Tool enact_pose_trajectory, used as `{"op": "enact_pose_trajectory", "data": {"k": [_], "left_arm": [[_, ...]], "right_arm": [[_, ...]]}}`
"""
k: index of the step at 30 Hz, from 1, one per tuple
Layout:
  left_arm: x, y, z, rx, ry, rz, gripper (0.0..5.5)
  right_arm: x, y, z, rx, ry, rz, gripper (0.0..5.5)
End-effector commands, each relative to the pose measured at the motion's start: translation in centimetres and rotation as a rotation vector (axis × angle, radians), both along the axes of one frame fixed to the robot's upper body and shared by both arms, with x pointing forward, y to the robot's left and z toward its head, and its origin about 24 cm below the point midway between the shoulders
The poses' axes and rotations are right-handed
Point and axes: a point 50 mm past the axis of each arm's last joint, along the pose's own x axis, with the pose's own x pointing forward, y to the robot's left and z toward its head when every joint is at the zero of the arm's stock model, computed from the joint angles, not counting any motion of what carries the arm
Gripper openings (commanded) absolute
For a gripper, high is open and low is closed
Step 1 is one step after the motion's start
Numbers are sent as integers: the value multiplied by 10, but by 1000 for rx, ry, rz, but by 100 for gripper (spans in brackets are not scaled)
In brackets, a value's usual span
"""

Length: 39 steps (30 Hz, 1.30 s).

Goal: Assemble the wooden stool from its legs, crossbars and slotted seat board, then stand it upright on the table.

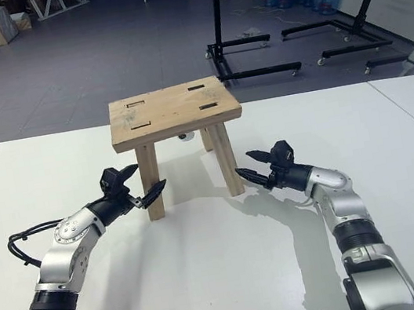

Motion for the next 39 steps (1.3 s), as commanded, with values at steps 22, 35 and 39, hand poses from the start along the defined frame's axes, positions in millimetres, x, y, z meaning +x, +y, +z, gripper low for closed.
{"op": "enact_pose_trajectory", "data": {"k": [22,35,39], "left_arm": [[-29,-20,16,-91,-461,571,495],[-18,-25,18,-112,-527,605,499],[-15,-25,20,-107,-536,606,499]], "right_arm": [[-40,48,51,240,-670,-661,346],[-33,57,51,291,-662,-661,505],[-30,58,49,273,-652,-668,536]]}}
